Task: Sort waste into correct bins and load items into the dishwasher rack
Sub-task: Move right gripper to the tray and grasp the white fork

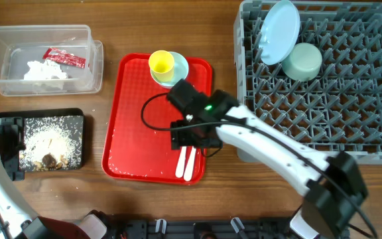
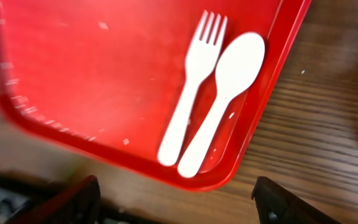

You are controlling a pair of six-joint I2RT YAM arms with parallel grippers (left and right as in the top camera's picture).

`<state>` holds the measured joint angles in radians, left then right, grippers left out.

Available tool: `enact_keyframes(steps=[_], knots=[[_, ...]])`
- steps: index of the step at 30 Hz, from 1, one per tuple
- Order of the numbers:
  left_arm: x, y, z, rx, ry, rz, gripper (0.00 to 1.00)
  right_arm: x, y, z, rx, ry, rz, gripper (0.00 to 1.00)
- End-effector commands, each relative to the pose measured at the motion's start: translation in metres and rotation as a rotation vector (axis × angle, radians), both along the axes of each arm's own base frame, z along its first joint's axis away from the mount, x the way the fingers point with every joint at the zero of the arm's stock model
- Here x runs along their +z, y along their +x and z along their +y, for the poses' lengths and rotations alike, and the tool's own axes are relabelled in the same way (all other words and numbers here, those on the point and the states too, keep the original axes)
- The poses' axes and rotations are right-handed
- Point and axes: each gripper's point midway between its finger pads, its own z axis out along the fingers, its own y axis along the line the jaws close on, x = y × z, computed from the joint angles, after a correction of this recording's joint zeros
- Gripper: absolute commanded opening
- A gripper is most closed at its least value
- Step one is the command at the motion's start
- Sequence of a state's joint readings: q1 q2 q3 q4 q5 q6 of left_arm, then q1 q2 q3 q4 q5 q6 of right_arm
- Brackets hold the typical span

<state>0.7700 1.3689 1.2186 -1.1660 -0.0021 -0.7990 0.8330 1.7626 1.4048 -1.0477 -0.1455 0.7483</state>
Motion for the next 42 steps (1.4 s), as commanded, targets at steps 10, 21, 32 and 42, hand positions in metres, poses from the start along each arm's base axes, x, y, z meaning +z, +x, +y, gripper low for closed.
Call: enact_keyframes(steps=[10,21,32,42], knots=[[0.003,0.000,0.003,0.008,0.009,-0.006,1.00,-0.085,-0.011,0.020,-0.111,-0.131,0.113,0.42],[0.003,0.000,0.003,0.008,0.009,-0.006,1.00,-0.103,-0.003,0.016,-0.162,-0.182,0.084,0.40],[0.003,0.000,0.003,0.008,0.009,-0.006,1.00,-0.111,-0.004,0.020,-0.162,-0.172,0.099,0.17],[0.003,0.000,0.003,0.008,0.009,-0.006,1.00,-0.016,0.057,0.022,-0.104,-0.017,-0.004,0.04]])
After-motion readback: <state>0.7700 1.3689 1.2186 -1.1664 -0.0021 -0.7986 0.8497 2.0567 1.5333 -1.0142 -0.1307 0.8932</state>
